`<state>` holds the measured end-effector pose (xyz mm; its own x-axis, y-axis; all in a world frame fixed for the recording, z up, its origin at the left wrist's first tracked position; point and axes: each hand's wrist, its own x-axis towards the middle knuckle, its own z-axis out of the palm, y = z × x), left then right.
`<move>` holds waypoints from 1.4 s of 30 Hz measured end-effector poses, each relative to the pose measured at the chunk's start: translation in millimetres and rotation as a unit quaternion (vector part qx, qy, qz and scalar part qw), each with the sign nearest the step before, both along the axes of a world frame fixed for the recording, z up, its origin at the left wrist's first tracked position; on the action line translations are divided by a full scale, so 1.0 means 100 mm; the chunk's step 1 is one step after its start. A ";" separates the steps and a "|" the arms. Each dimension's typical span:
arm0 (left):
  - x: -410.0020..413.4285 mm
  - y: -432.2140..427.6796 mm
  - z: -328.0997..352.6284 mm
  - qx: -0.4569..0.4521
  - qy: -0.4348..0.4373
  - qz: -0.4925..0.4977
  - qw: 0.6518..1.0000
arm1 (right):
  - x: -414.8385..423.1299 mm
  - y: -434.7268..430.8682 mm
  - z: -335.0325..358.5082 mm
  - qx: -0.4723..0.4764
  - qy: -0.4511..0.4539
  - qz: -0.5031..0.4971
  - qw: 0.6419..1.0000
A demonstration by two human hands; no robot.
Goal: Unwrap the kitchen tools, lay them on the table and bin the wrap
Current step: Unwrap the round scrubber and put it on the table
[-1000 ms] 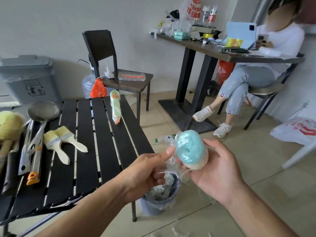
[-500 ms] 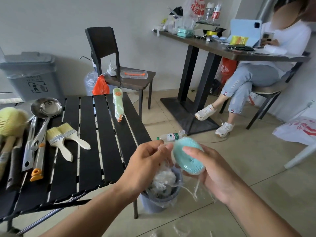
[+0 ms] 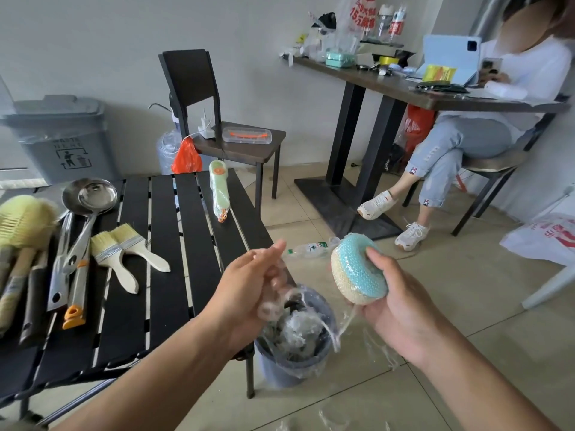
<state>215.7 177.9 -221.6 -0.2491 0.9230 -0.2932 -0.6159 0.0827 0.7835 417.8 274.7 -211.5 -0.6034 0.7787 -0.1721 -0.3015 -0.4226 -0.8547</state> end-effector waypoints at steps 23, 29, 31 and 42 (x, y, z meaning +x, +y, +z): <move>0.19 -0.13 0.07 0.075 0.509 0.040 0.857 | 0.02 0.08 0.00 0.068 -0.085 -0.094 0.990; 0.03 -0.07 0.05 0.014 0.510 0.036 0.859 | 0.15 0.24 0.09 0.017 -0.020 -0.136 0.990; -0.04 -0.04 0.08 0.006 0.524 0.033 0.851 | 0.16 0.23 0.11 0.025 -0.021 -0.136 0.990; -0.09 -0.11 0.17 -0.005 0.453 -0.103 0.886 | 0.02 0.03 0.01 -0.035 0.011 -0.018 0.999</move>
